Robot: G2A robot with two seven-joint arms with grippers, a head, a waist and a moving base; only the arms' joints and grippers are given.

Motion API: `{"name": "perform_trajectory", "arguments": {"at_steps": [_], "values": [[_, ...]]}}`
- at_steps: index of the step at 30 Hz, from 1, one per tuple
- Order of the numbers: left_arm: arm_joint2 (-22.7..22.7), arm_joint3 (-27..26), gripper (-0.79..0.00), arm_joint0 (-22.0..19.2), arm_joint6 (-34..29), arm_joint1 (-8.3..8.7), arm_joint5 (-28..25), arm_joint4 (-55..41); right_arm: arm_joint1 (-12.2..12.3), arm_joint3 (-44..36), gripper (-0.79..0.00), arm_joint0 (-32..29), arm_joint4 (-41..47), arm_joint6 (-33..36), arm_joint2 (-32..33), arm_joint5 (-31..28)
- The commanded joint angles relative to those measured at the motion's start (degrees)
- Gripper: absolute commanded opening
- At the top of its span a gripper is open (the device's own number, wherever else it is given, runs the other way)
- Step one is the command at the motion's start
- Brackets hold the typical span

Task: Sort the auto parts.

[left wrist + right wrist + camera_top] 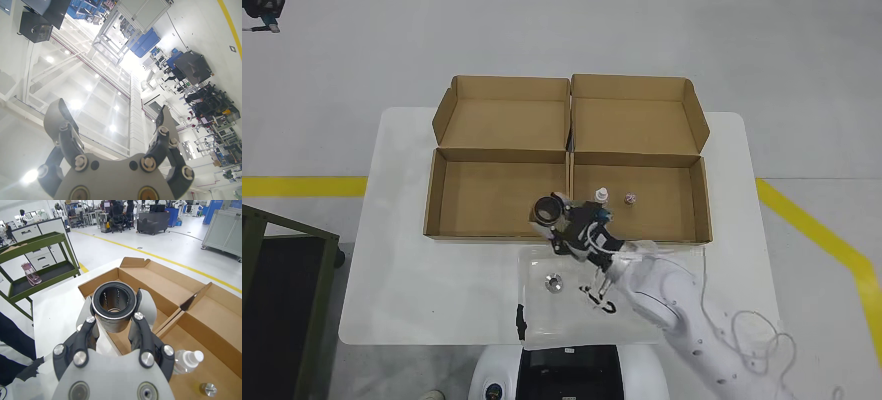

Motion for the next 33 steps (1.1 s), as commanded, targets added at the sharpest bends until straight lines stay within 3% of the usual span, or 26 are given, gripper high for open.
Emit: {"name": "perform_trajectory", "arguments": {"at_steps": [1, 19, 33], "values": [[0.00, 0.00, 0.000, 0.00, -0.01, 0.00, 0.00, 0.00, -0.60, 1.47, -0.785, 1.77, -0.15, 0.98, -1.66, 1.15], [0.00, 0.00, 0.000, 0.00, -0.01, 0.00, 0.00, 0.00, -6.64, 15.60, -0.785, 16.79, -1.94, 9.12, -13.01, 5.82], [0.00, 0.00, 0.000, 0.00, -0.01, 0.00, 0.00, 0.00, -11.12, 26.26, -0.785, 23.48, -0.84, 13.60, -17.48, 6.93]]}}
